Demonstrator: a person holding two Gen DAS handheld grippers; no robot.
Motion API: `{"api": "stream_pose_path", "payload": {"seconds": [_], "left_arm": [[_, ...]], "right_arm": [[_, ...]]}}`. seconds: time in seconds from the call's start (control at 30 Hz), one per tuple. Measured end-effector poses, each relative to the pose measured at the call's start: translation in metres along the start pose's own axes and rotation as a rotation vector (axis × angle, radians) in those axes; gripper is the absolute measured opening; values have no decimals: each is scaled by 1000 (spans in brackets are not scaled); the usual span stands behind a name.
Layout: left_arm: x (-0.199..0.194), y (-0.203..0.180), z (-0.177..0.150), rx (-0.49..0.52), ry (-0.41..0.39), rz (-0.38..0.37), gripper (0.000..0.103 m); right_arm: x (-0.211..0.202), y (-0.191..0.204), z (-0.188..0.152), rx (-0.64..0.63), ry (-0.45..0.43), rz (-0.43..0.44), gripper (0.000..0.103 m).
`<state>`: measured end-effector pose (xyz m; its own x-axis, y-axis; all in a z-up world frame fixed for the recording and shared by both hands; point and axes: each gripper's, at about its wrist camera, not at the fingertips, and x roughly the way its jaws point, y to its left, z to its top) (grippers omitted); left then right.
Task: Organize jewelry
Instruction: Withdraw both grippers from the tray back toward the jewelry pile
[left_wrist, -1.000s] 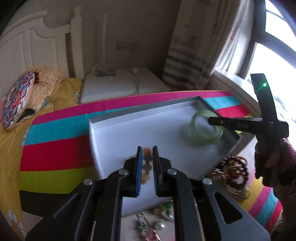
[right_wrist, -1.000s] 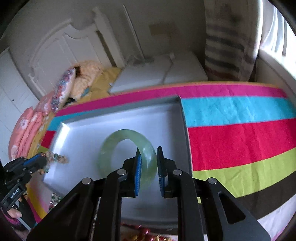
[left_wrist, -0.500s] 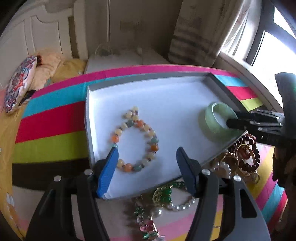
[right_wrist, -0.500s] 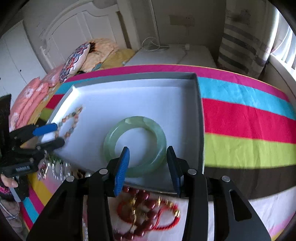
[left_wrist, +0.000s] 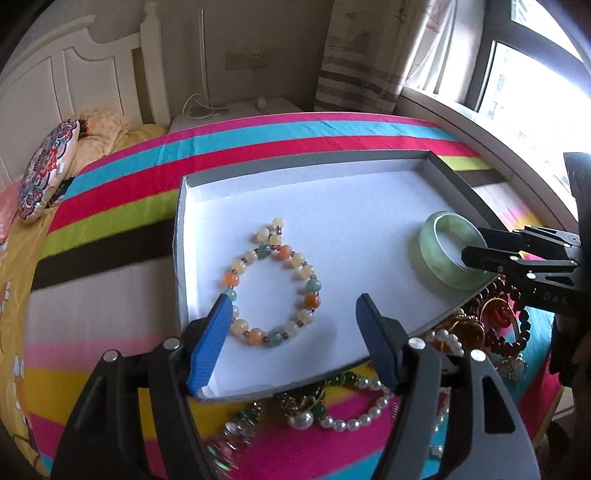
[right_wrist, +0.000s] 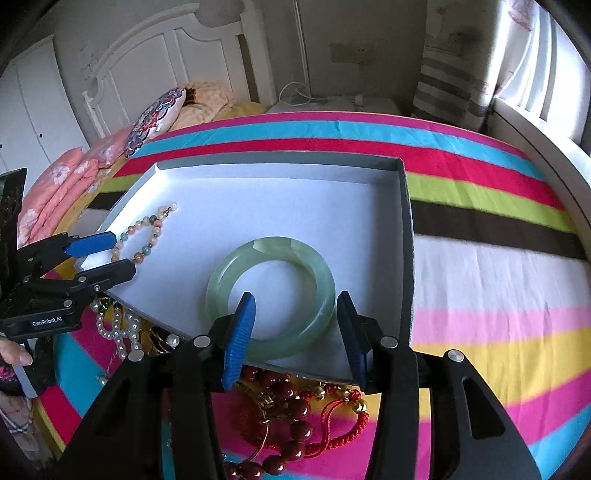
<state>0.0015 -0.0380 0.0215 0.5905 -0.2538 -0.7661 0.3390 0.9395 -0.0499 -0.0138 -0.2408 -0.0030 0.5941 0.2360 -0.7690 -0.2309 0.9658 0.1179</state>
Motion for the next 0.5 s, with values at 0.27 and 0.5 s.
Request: {"api": "stream_pose_path", "payload": {"seconds": [0.27,0.5], "left_arm": [[-46,-9,-44,-34,-31,-5,76],[-130,-5,-98,-32,-298,74,101]], "right_arm": [[-51,17,-40,-48,-129,69,76],[-99,46,-90,-322,-210,87,48]]}}
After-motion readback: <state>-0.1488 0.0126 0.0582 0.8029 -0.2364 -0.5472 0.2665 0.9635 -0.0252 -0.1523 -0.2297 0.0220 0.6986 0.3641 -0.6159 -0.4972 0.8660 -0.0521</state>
